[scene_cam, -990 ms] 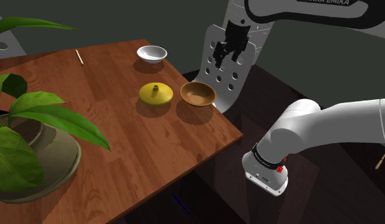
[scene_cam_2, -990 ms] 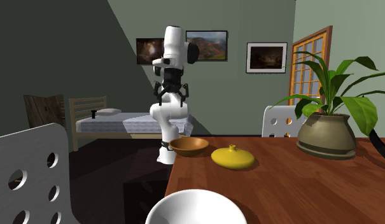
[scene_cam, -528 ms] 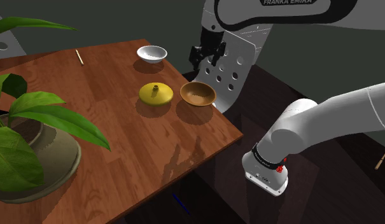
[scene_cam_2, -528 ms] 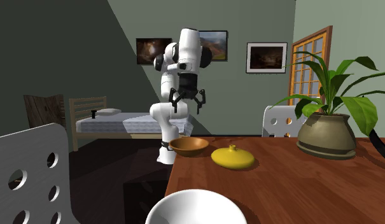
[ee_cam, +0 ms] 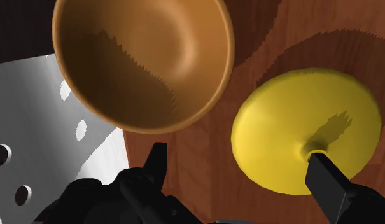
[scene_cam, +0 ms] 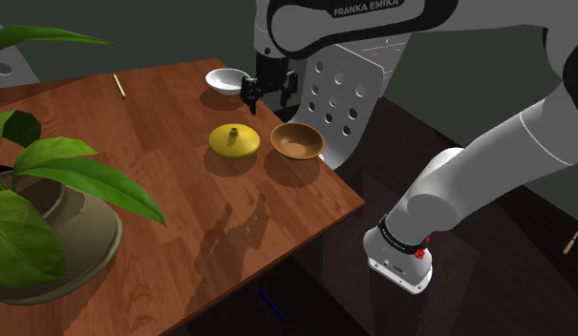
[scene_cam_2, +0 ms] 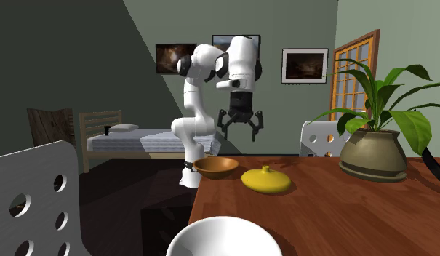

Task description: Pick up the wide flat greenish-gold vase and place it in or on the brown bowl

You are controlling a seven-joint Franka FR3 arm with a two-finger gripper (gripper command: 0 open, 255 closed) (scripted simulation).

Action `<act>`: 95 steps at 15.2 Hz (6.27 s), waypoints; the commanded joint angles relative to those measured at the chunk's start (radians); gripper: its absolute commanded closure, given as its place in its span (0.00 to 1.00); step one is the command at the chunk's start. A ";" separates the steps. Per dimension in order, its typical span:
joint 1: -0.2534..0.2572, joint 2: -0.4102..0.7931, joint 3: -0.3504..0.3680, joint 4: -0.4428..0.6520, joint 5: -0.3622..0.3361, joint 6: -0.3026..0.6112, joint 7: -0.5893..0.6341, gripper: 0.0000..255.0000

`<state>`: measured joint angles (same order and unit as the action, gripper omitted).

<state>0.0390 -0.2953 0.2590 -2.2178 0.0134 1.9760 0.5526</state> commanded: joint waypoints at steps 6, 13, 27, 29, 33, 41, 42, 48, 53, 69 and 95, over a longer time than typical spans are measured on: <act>0.016 0.257 0.080 0.198 -0.062 0.052 0.187 0.00; 0.020 0.315 0.084 0.175 -0.086 0.130 0.217 0.00; 0.020 0.324 0.084 0.164 -0.091 0.150 0.220 1.00; 0.020 0.324 0.084 0.164 -0.091 0.150 0.220 1.00; 0.020 0.319 0.084 0.172 -0.088 0.138 0.217 1.00; 0.019 0.287 0.083 0.245 -0.072 0.034 0.202 1.00; 0.019 0.284 0.083 0.255 -0.071 0.021 0.201 1.00; 0.018 0.271 0.082 0.322 -0.064 -0.057 0.193 1.00; 0.018 0.266 0.082 0.383 -0.061 -0.123 0.188 1.00; -0.039 -0.215 -0.096 0.047 0.024 -0.251 -0.081 1.00; -0.035 -0.237 -0.096 -0.260 0.031 0.034 -0.092 1.00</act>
<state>0.0041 -0.5331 0.1631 -2.4769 0.0442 2.0076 0.4607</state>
